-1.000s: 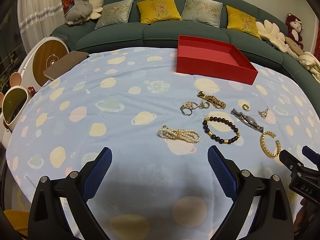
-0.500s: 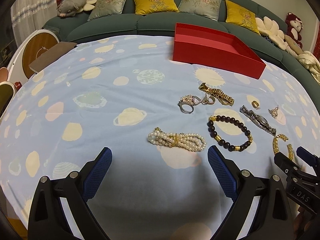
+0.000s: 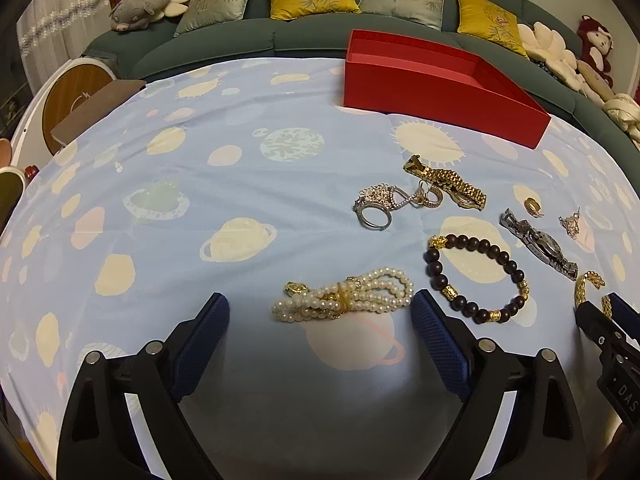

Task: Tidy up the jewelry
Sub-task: 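Grasp the pearl bracelet with the left tool while the right tool grasps the gold cuff bangle, then carry the pearl bracelet into the red box with the left tool while the right tool drops the bangle there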

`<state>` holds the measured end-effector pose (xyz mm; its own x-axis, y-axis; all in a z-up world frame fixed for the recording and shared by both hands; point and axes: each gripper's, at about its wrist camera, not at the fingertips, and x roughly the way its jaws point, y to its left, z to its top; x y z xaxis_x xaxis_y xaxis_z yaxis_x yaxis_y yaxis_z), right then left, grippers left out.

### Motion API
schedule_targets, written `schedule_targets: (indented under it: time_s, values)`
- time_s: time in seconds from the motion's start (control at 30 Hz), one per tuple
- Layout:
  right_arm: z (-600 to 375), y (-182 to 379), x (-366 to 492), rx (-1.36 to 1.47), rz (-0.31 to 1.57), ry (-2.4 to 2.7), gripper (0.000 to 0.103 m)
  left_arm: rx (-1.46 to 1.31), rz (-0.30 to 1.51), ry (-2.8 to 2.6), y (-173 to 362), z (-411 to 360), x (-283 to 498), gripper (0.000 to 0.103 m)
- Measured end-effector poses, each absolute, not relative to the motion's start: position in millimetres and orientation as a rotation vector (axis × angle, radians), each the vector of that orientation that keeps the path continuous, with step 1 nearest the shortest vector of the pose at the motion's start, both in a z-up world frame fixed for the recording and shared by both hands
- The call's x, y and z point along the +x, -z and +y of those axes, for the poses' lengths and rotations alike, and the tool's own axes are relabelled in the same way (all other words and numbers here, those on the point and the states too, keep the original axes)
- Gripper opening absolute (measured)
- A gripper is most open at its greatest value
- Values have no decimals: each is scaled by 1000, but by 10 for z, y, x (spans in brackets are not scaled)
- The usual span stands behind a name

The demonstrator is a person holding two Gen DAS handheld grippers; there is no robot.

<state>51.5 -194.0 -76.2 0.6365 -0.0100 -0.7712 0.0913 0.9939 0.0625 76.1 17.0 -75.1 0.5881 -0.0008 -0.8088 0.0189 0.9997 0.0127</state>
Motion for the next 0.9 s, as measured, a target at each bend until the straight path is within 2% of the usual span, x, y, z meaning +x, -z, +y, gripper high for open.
schedule_targets:
  time_s: [0.23, 0.3, 0.43, 0.5, 0.57, 0.9]
  values:
    - [-1958, 757, 505, 104, 878, 47, 55, 30, 923, 24, 742, 194, 741, 78]
    - [-1962, 756, 503, 105, 877, 46, 55, 33, 912, 32, 728, 195, 736, 64]
    - [-1975, 744, 483, 117, 873, 34, 54, 30, 910, 44, 706, 202, 746, 53]
    - [-1978, 738, 477, 120, 871, 28, 54, 35, 907, 58, 696, 199, 745, 38]
    - [-1988, 730, 465, 127, 868, 21, 54, 32, 911, 74, 681, 198, 739, 31]
    - [-2004, 618, 379, 137, 828, -15, 54, -4, 908, 110, 608, 259, 697, 27]
